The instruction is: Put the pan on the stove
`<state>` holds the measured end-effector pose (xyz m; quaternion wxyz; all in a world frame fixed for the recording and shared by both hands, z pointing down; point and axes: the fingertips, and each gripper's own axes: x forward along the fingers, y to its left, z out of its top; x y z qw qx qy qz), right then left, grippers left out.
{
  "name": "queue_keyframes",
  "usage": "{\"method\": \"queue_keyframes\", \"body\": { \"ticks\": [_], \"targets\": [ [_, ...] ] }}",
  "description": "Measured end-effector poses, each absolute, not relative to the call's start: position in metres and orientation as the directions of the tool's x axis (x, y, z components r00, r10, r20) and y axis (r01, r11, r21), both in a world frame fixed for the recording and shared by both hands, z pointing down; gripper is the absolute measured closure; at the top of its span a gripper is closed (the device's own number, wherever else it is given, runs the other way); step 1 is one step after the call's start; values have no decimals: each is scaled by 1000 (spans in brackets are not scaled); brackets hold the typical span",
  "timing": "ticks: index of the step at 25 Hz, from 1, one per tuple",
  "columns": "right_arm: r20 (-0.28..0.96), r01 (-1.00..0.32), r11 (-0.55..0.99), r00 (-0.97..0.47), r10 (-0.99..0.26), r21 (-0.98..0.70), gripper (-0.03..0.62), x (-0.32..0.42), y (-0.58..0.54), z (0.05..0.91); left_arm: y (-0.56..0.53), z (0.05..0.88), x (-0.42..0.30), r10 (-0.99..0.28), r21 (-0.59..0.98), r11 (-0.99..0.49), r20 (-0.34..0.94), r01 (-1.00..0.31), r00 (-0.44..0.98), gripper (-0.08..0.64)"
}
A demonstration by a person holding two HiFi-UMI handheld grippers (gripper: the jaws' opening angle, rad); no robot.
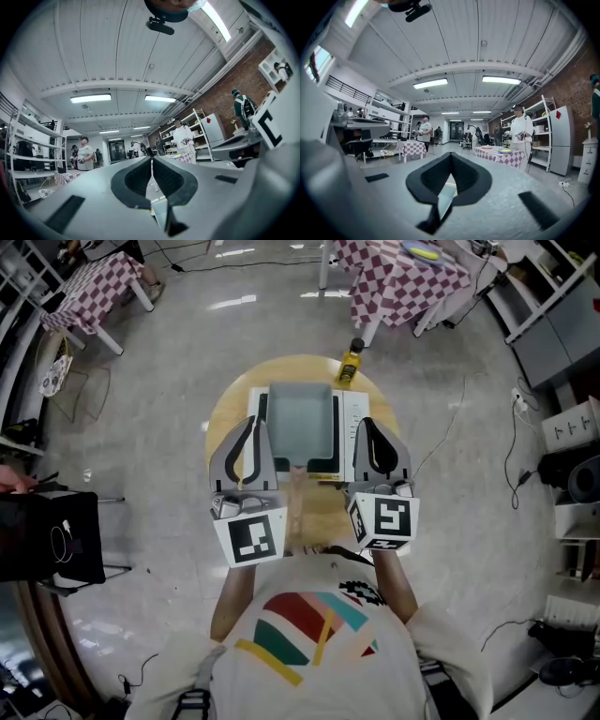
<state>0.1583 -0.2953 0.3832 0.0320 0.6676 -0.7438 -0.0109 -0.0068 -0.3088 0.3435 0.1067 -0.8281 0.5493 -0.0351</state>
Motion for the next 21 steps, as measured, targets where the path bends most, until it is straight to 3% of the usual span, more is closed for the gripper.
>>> {"method": "queue_keyframes", "body": {
  "ticks": [21],
  "targets": [
    [-1, -987, 128, -128, -992, 100, 594, 147, -286, 362, -306, 340, -15, -920, -205, -368, -62, -907, 388, 548]
  ]
}}
